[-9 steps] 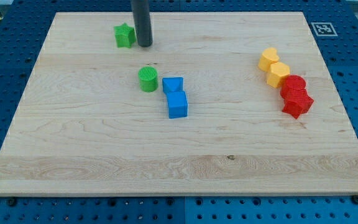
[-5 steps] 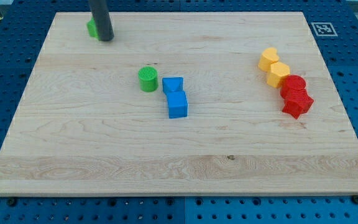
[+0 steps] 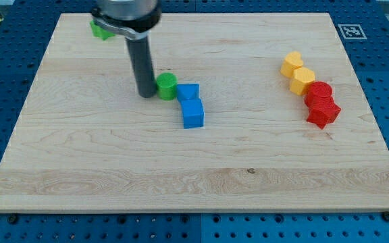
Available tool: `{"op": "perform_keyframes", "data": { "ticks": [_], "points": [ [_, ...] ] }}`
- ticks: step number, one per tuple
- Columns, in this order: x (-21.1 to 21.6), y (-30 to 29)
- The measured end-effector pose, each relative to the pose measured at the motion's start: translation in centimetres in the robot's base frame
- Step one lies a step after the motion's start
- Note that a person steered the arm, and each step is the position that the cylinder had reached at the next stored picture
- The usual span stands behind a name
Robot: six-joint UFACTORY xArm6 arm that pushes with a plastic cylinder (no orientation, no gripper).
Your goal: Move the green circle towards the green star
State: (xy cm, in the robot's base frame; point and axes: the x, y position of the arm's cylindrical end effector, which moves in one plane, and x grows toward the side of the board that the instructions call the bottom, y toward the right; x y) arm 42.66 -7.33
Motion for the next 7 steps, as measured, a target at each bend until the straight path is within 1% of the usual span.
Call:
{"op": "perform_keyframes", "data": {
  "ticks": [1,2,3,4,5,6,7],
  "points": [
    [0.2,3.1],
    [-3.8,5.4],
    [-5.5,5.5],
    [-1.8,6.7],
    [-2.2,11.9],
    [-6.1,14.9],
    [-7.2,12.2]
  ]
}}
